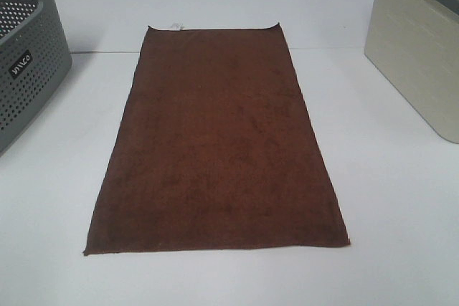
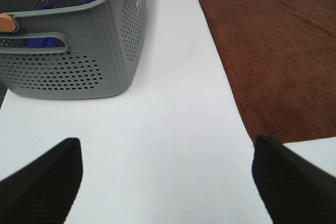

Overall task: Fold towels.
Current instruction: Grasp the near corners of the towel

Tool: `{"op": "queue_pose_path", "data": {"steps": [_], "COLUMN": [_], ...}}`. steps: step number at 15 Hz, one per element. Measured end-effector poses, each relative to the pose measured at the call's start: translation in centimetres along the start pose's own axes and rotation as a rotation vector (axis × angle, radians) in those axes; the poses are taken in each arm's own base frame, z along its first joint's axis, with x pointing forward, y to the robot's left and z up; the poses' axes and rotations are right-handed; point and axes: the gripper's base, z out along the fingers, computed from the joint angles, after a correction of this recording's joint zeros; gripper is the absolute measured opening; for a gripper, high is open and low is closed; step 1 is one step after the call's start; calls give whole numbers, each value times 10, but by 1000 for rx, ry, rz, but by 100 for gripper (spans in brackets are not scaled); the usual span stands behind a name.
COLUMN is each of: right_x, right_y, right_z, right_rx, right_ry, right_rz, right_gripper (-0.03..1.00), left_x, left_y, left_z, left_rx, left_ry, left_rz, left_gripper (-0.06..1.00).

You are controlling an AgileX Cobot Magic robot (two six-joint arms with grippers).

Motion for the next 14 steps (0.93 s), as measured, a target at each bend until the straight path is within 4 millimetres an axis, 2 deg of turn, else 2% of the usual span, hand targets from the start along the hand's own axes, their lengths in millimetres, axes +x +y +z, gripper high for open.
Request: {"op": "queue_pose_path", "data": {"steps": [14], "right_x": [0], "right_y": [0], "right_z": [0], "right_rx": [0], "right_ry": [0], "right_rz": [0], "right_gripper": [77], "left_x": [0], "left_y": [0], "left_z": [0], "left_rx": [0], "left_ry": [0], "left_rz": [0], "left_gripper": [83]}}
